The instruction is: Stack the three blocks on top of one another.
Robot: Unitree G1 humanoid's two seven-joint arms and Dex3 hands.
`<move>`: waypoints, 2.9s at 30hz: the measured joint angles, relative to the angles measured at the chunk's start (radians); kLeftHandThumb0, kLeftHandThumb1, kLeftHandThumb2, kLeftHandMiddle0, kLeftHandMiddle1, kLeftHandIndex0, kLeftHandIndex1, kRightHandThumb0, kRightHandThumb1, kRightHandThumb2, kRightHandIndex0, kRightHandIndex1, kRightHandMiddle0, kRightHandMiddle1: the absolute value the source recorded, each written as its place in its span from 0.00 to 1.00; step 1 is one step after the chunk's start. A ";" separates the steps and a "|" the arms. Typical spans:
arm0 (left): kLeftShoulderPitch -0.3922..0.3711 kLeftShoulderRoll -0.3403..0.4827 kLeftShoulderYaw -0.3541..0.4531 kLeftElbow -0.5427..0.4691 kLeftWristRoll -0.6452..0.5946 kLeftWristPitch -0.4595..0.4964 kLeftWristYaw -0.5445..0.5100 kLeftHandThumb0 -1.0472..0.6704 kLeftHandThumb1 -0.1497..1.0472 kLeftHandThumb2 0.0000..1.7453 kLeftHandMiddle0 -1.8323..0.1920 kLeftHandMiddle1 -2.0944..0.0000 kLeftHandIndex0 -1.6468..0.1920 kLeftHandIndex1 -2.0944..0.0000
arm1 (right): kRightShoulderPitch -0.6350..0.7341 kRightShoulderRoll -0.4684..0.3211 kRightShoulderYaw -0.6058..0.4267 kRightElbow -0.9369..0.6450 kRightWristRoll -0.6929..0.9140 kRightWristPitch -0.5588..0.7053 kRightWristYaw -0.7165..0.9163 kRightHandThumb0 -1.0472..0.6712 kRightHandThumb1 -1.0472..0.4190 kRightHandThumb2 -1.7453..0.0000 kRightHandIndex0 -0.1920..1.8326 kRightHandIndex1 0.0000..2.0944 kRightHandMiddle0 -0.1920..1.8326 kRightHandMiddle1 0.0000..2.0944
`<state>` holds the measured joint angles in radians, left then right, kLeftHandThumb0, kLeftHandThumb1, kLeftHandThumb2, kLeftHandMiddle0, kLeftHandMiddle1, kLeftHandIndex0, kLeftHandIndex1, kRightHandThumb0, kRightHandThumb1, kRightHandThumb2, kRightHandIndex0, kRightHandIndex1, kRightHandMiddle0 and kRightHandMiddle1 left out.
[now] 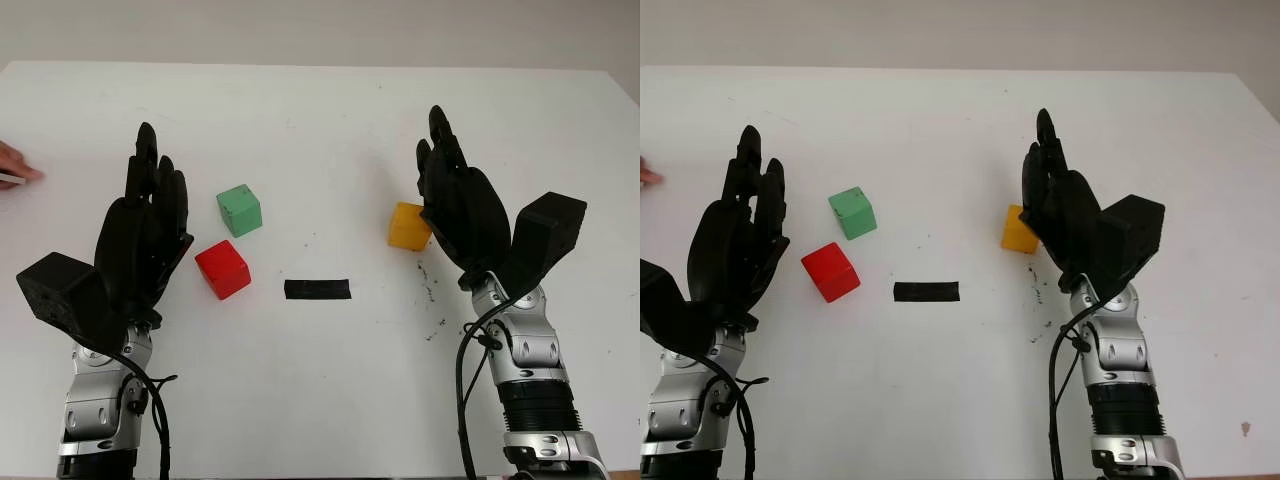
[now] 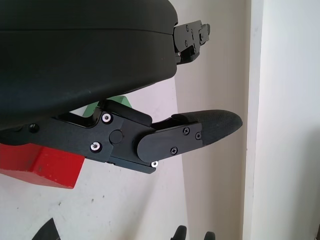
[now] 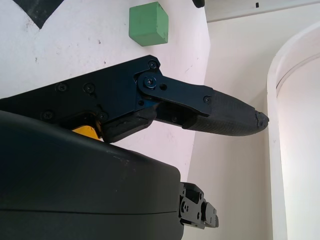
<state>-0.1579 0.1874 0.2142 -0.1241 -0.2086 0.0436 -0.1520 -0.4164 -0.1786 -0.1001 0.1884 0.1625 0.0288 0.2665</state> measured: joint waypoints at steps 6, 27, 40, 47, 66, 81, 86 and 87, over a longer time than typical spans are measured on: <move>0.000 0.000 0.001 -0.007 -0.002 0.009 0.000 0.25 1.00 0.34 0.99 0.97 0.99 0.97 | 0.000 0.000 0.000 0.000 0.002 -0.001 0.005 0.15 0.00 0.58 0.00 0.00 0.00 0.00; -0.136 0.559 0.024 -0.045 0.289 -0.068 -0.283 0.27 0.87 0.02 0.78 0.97 0.66 0.90 | -0.103 -0.015 -0.043 0.014 0.033 -0.026 -0.024 0.14 0.00 0.58 0.00 0.00 0.00 0.00; -0.252 0.823 -0.218 -0.022 0.629 -0.265 -0.510 0.22 0.81 0.03 0.90 0.99 0.69 0.98 | -0.137 -0.022 -0.060 0.014 0.065 0.016 -0.013 0.15 0.00 0.57 0.00 0.00 0.00 0.00; -0.266 0.836 -0.283 -0.003 0.741 -0.387 -0.520 0.25 0.79 0.03 0.93 0.98 0.70 0.98 | -0.137 -0.023 -0.058 0.014 0.058 0.016 -0.015 0.15 0.00 0.58 0.00 0.00 0.00 0.00; -0.286 0.824 -0.319 0.101 0.968 -0.683 -0.219 0.31 0.85 0.04 0.96 0.98 0.62 0.93 | -0.136 -0.022 -0.042 0.015 0.032 0.003 -0.023 0.15 0.00 0.58 0.00 0.00 0.00 0.00; -0.318 0.794 -0.352 0.208 1.070 -0.748 -0.043 0.29 0.88 0.03 0.93 0.97 0.70 0.63 | -0.131 -0.022 -0.041 0.013 0.034 0.004 -0.018 0.16 0.00 0.58 0.00 0.00 0.00 0.00; -0.344 0.788 -0.366 0.241 1.079 -0.754 -0.021 0.26 0.88 0.03 0.91 0.97 0.71 0.58 | -0.128 -0.022 -0.040 0.012 0.034 0.003 -0.018 0.16 0.00 0.58 0.00 0.00 0.00 0.00; -0.349 0.785 -0.370 0.248 1.082 -0.757 -0.013 0.26 0.88 0.03 0.91 0.97 0.70 0.57 | -0.128 -0.022 -0.040 0.012 0.034 0.003 -0.018 0.16 0.00 0.58 0.00 0.00 0.00 0.00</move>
<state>-0.5065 0.9721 -0.1554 0.1244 0.8734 -0.7133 -0.1650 -0.5441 -0.2010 -0.1403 0.2003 0.1964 0.0323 0.2488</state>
